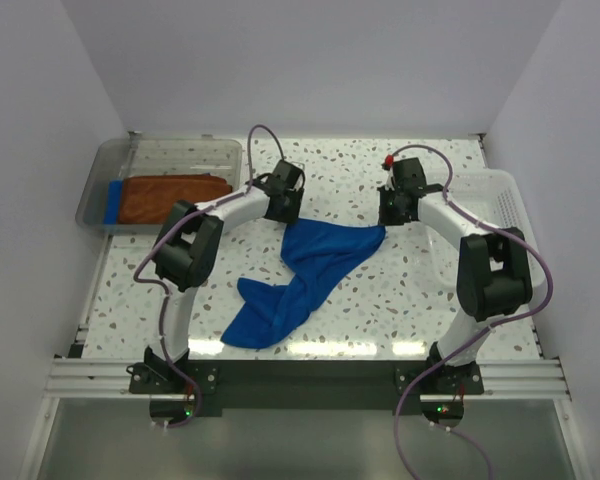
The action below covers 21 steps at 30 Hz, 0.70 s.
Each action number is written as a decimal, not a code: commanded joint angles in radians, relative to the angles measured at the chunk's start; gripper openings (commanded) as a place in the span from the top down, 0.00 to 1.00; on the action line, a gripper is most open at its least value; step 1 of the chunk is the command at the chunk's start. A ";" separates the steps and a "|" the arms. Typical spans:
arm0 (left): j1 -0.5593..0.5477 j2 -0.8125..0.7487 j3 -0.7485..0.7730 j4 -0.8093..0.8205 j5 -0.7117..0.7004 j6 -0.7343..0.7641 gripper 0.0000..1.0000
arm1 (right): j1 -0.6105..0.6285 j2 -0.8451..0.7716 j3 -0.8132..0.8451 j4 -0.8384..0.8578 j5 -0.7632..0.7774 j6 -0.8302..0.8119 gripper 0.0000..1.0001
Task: Fold and stack the towels
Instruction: Flatten out the crumpled towel
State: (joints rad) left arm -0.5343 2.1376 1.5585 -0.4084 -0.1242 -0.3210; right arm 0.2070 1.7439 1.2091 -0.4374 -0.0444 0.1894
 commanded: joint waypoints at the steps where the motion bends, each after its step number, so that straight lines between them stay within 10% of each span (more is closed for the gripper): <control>1: -0.047 0.059 0.032 -0.004 -0.060 0.014 0.51 | -0.003 0.003 -0.011 0.025 -0.003 -0.011 1.00; 5: -0.056 0.088 0.037 -0.032 -0.075 -0.006 0.60 | -0.003 0.002 -0.010 0.020 -0.005 -0.015 1.00; 11: -0.047 0.108 0.044 -0.053 -0.094 -0.004 1.00 | -0.003 0.000 0.006 0.022 0.006 -0.019 1.00; 21: 0.076 -0.108 0.271 -0.086 -0.178 0.102 1.00 | -0.004 -0.014 0.308 -0.023 0.002 -0.044 1.00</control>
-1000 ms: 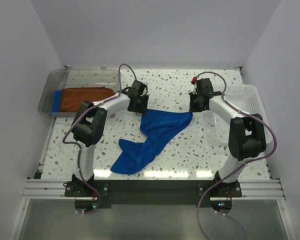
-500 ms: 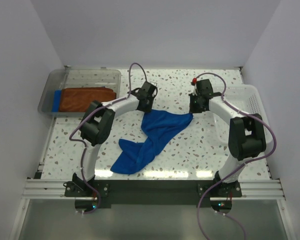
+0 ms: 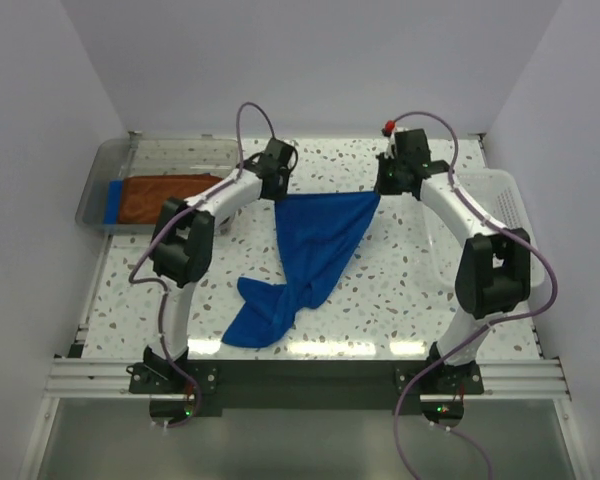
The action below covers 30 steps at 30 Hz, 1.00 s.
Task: Fold and stack the towels
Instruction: Flatten out the crumpled towel
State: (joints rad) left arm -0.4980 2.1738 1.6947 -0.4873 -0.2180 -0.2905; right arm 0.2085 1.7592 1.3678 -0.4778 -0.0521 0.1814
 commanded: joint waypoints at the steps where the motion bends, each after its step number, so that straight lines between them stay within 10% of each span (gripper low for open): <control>1: 0.039 -0.185 0.164 -0.004 -0.092 0.083 1.00 | -0.004 -0.033 0.178 0.018 0.009 -0.048 1.00; 8: 0.038 -0.363 0.381 -0.001 -0.133 0.177 1.00 | -0.006 -0.122 0.447 -0.001 0.024 -0.106 1.00; 22: 0.010 -0.972 0.102 0.098 0.038 0.286 1.00 | -0.004 -0.623 0.333 0.016 -0.126 -0.255 1.00; 30: 0.010 -1.102 0.198 0.000 0.097 0.310 1.00 | -0.006 -0.728 0.454 -0.102 -0.149 -0.318 1.00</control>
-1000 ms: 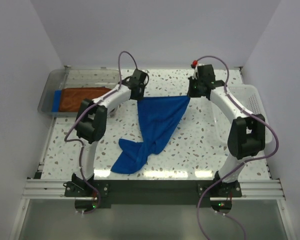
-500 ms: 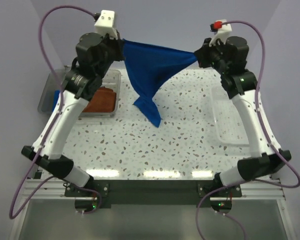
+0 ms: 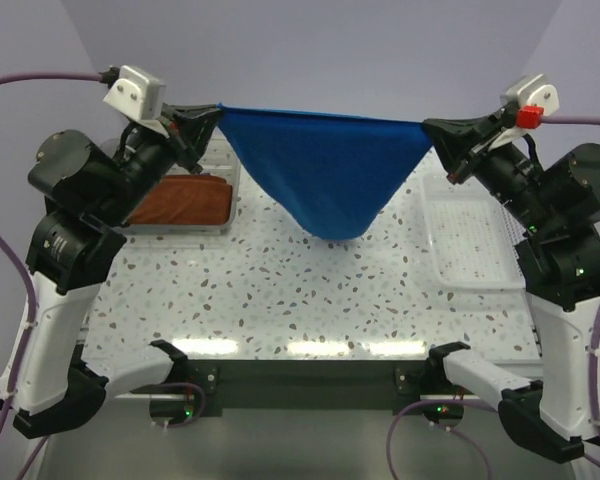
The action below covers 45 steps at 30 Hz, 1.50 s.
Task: Fold and stack the towels
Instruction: Flatten out the crumpled towel
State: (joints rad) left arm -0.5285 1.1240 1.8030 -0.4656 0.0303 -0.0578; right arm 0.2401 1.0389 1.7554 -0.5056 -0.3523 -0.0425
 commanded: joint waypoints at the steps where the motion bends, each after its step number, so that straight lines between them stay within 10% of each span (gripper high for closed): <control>1: 0.041 -0.050 0.108 -0.030 -0.148 0.075 1.00 | -0.038 -0.007 0.100 -0.088 0.162 -0.099 1.00; 18: 0.074 0.382 0.073 0.027 -0.526 0.019 1.00 | -0.038 0.326 -0.039 0.171 0.343 -0.083 1.00; 31: 0.225 1.043 0.349 0.191 -0.348 0.004 1.00 | -0.038 0.886 0.116 0.381 0.294 -0.132 1.00; 45: 0.260 0.953 0.122 0.243 -0.204 0.007 1.00 | -0.038 0.883 0.004 0.310 0.211 -0.188 1.00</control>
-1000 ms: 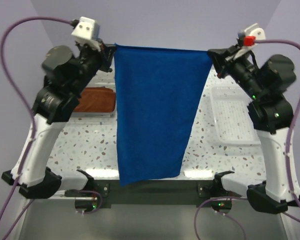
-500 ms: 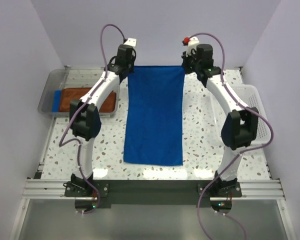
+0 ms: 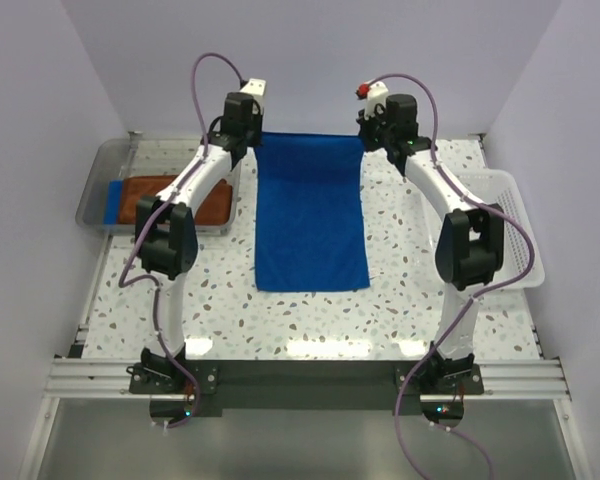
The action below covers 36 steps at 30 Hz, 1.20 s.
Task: Fold and stack the towels
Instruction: Flatten out the crumpled towel, then fold the towel
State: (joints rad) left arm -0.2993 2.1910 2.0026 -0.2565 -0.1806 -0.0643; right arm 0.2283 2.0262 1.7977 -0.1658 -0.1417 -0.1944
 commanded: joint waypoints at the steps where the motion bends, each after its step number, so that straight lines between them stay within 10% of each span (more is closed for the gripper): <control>1: 0.031 -0.157 -0.108 0.030 0.022 0.011 1.00 | -0.027 -0.131 -0.050 -0.052 0.004 -0.031 1.00; 22: 0.029 -0.626 -0.720 -0.138 0.121 -0.207 1.00 | -0.020 -0.472 -0.478 -0.314 0.050 0.187 1.00; 36: 0.028 -0.735 -0.823 -0.177 0.158 -0.252 1.00 | -0.003 -0.538 -0.497 -0.351 0.033 0.239 1.00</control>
State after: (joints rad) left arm -0.3088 1.5097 1.1793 -0.3759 0.1009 -0.3340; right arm 0.2516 1.5429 1.2884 -0.4717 -0.2272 0.0559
